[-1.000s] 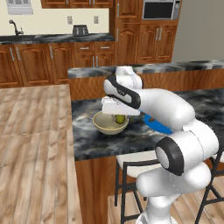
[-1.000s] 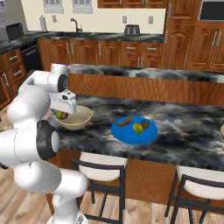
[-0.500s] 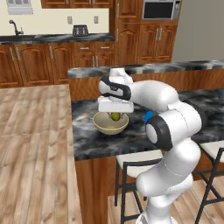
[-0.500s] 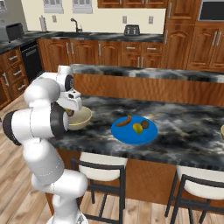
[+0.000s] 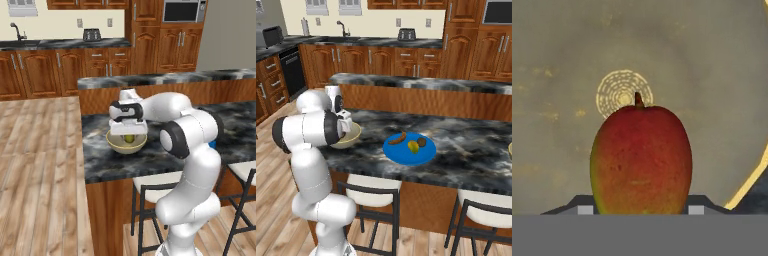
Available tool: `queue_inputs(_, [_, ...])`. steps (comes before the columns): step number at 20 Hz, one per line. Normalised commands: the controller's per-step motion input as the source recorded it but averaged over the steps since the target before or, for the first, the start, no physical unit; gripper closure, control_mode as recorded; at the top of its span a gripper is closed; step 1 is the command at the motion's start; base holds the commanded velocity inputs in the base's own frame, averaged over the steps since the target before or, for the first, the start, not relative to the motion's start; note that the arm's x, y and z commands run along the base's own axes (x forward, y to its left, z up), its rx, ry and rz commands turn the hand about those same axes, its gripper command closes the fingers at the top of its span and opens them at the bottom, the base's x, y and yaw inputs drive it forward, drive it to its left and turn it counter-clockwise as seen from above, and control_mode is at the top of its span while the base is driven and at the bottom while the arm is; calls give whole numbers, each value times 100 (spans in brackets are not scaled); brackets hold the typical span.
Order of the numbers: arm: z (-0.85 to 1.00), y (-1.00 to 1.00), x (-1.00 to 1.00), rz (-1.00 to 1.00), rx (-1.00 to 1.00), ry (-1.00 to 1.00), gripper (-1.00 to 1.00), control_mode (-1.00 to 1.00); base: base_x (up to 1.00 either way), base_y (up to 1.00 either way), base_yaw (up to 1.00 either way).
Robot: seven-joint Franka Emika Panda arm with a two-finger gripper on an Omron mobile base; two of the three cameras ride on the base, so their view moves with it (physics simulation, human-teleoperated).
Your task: Take the fruits from the plate on the dining counter and place two fruits in each bowl.
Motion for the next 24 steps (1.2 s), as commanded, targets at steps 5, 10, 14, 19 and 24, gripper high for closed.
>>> queue_inputs(5, [-36, 0, 22, 0, 0, 0, 100, -100, 0, 0, 0])
queue_inputs(10, [-26, 0, 10, 0, 0, 0, 100, -100, 0, 0, 0])
queue_inputs(14, [-13, 0, 5, 0, 0, 0, 100, -100, 0, 0, 0])
queue_inputs(19, [-3, 0, 3, 0, 0, 0, 100, -100, 0, 0, 0])
queue_inputs(24, [0, 0, 0, 0, 0, 0, -100, -100, 0, 0, 0])
